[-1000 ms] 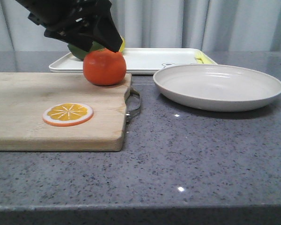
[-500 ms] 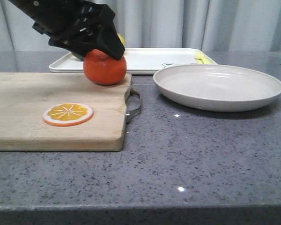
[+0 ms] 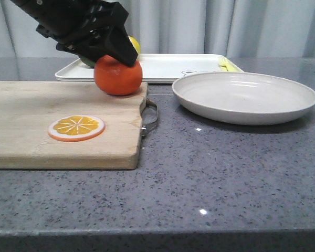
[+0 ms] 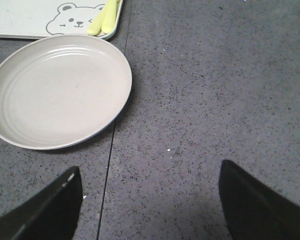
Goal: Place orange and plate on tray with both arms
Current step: 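Lift the orange with the left gripper and carry it over the plate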
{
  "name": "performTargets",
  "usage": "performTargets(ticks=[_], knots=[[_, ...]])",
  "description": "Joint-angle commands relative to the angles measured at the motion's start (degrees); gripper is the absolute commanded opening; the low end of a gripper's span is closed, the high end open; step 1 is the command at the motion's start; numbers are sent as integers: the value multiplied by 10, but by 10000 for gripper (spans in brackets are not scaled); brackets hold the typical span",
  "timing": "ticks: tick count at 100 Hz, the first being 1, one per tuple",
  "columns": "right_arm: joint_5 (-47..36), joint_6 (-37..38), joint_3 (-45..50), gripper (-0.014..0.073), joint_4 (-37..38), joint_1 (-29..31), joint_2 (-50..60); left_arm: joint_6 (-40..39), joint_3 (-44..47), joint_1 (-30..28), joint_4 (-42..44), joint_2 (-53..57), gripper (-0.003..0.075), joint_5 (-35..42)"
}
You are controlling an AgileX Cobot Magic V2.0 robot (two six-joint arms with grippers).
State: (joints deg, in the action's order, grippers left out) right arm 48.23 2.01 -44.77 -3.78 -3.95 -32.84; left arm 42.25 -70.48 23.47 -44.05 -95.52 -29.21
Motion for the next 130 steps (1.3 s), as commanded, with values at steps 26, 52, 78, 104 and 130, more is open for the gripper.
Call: performTargets(ticks=[26, 52, 78, 104, 130], knots=[[-44, -3, -20, 568, 0, -1, -6, -3, -111, 5, -30, 22, 282, -78], [-46, -3, -20, 568, 0, -1, -6, -3, -142, 56, -35, 21, 282, -33], [-57, -3, -20, 568, 0, -1, -6, -3, -142, 129, -35, -20, 282, 37], [-56, -3, -20, 568, 0, -1, -6, -3, -157, 171, -46, -68, 282, 90], [-55, -3, -20, 568, 0, -1, -6, -4, -195, 189, -60, -119, 282, 86]])
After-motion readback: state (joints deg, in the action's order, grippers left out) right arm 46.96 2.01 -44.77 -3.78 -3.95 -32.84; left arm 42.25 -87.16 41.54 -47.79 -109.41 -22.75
